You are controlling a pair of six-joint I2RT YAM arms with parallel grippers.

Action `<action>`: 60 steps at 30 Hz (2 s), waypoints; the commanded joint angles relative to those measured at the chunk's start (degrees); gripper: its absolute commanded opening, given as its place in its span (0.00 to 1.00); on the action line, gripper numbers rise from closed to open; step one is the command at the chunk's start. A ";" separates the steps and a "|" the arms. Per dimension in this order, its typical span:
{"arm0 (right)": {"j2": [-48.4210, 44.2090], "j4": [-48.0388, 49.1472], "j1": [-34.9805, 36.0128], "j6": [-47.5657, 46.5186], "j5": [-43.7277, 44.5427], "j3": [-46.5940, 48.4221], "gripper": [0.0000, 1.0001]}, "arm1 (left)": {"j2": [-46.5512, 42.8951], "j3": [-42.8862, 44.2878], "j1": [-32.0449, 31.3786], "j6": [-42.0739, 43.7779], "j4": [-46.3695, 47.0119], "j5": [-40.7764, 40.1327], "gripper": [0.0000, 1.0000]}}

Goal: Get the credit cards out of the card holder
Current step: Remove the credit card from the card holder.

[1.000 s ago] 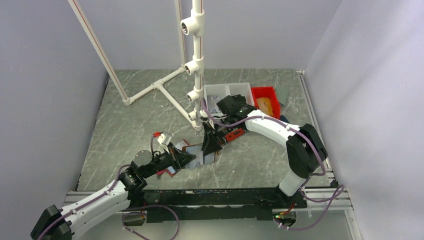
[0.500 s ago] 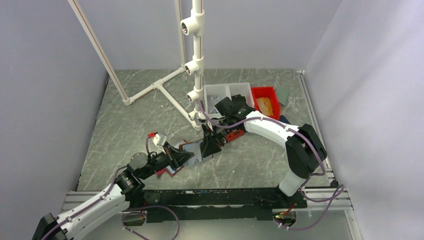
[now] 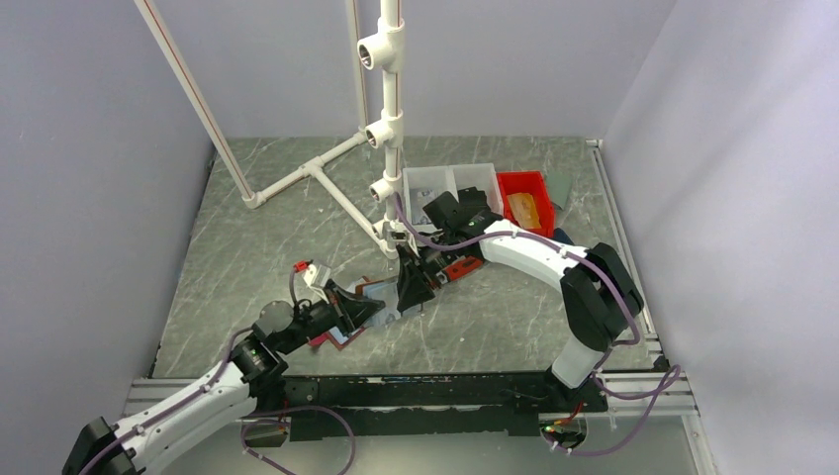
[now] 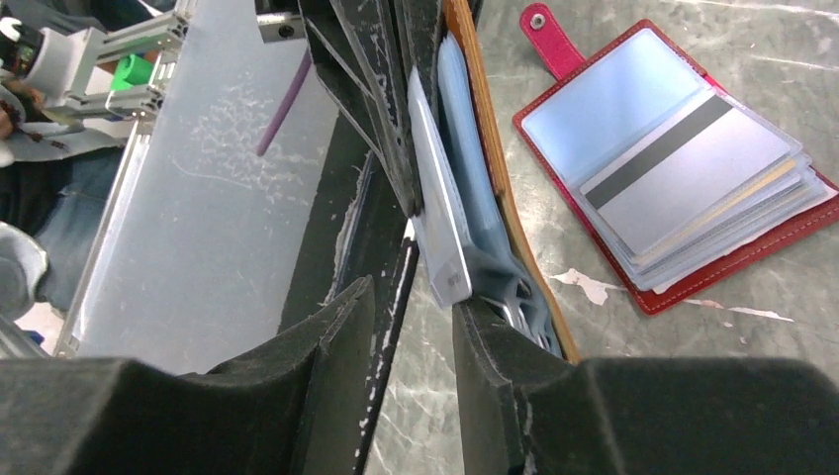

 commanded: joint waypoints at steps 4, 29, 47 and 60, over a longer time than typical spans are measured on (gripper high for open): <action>0.40 6.04 1.10 5.60 -3.13 -0.33 0.30 | 4.19 0.78 0.10 -1.05 11.57 2.14 0.00; 1.90 -2.73 0.64 -2.93 -2.54 3.14 0.00 | -1.00 2.14 0.10 -5.14 -1.95 1.38 0.29; 3.22 -4.90 0.23 -4.86 -3.45 3.64 0.22 | -6.66 -0.05 0.13 -5.47 -2.79 -0.26 0.00; 3.52 -9.25 0.20 -8.85 -3.01 5.70 0.00 | -4.25 1.17 0.16 -5.15 -4.06 -0.71 0.00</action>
